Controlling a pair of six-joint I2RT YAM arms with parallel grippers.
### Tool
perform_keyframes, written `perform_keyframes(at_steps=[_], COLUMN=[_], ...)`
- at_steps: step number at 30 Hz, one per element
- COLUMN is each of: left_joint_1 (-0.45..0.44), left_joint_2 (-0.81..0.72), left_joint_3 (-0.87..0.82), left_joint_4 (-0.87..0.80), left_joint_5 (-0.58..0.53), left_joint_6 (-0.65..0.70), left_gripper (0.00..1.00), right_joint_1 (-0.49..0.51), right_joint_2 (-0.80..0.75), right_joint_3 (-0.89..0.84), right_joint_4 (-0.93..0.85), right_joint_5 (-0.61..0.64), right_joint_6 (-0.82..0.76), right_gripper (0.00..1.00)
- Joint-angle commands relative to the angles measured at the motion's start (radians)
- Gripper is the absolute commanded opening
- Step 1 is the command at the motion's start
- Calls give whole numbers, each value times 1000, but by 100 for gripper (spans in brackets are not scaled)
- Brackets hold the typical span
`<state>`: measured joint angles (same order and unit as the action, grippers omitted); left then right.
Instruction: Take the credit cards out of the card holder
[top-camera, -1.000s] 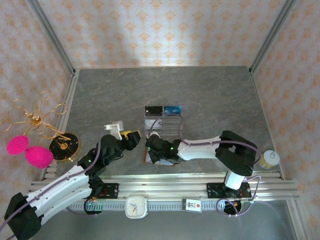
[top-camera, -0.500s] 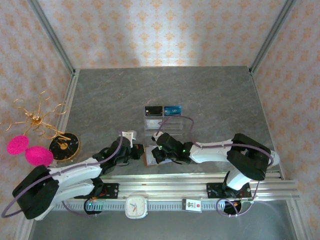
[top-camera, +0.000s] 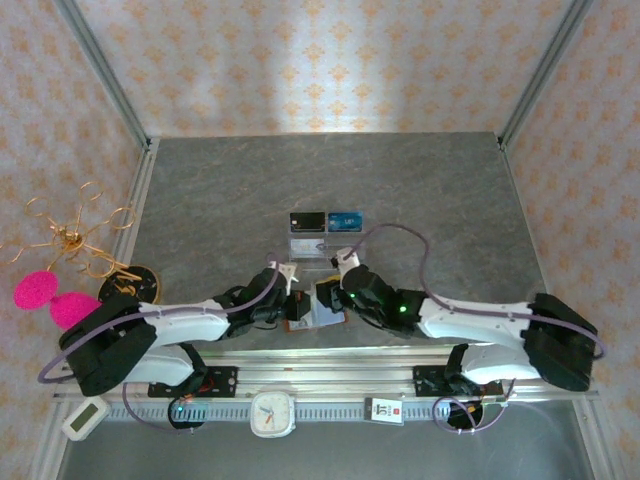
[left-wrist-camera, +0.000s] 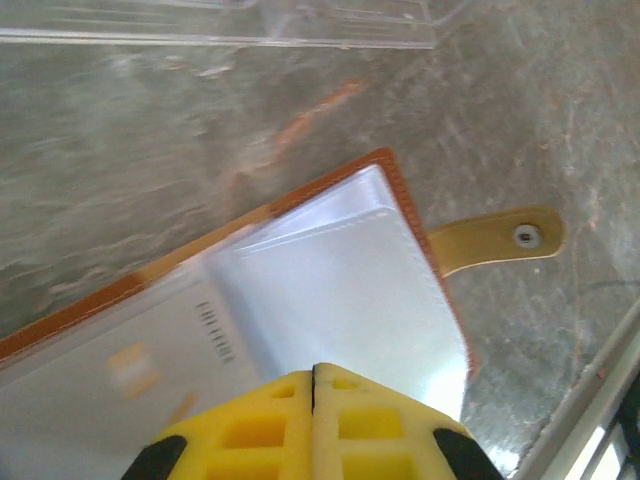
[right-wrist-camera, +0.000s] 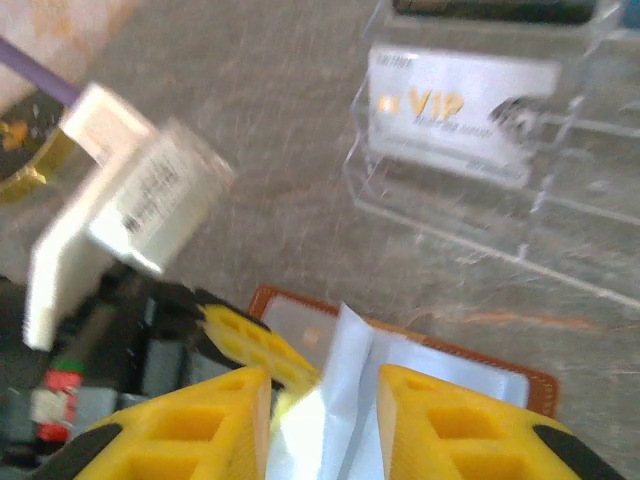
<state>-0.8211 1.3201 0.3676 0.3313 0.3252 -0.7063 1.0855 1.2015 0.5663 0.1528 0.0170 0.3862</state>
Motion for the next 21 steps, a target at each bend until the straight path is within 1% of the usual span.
perform_keyframes(at_steps=[1, 5, 7, 8, 9, 10, 12, 14, 15, 17, 18, 19, 21], left_joint_1=[-33, -58, -58, -58, -58, -57, -55, -49, -44, -19, -1, 25, 49], left_joint_2=[88, 242, 276, 267, 241, 193, 86, -28, -69, -137, -156, -170, -188], left_joint_3=[83, 160, 175, 175, 169, 156, 130, 107, 96, 51, 25, -6, -52], left_joint_4=[28, -17, -32, -35, -33, -29, -41, -89, -116, -164, -176, -179, -168], left_joint_5=[50, 90, 98, 90, 75, 52, -3, -56, -78, -110, -103, -82, -67], left_joint_6=[35, 64, 67, 63, 59, 53, 38, 35, 32, 24, 20, 14, 4], left_gripper=[5, 0, 0, 0, 0, 2, 11, 19, 22, 22, 20, 16, 13], right_joint_1=[1, 0, 0, 1, 1, 1, -1, -6, -12, -28, -37, -41, -46], right_joint_2=[-78, -126, -143, -152, -157, -160, -155, -128, -108, -39, 11, 60, 150], right_joint_3=[-35, -56, -66, -70, -71, -70, -61, -43, -31, 5, 26, 50, 92], right_joint_4=[-78, -127, -136, -139, -139, -139, -137, -126, -124, -111, -105, -104, -96], right_joint_5=[124, 136, 136, 132, 127, 117, 91, 33, 2, -117, -183, -244, -344], right_joint_6=[72, 105, 121, 128, 129, 128, 125, 108, 103, 82, 76, 70, 57], right_gripper=[32, 30, 30, 30, 30, 30, 28, 25, 24, 21, 21, 21, 19])
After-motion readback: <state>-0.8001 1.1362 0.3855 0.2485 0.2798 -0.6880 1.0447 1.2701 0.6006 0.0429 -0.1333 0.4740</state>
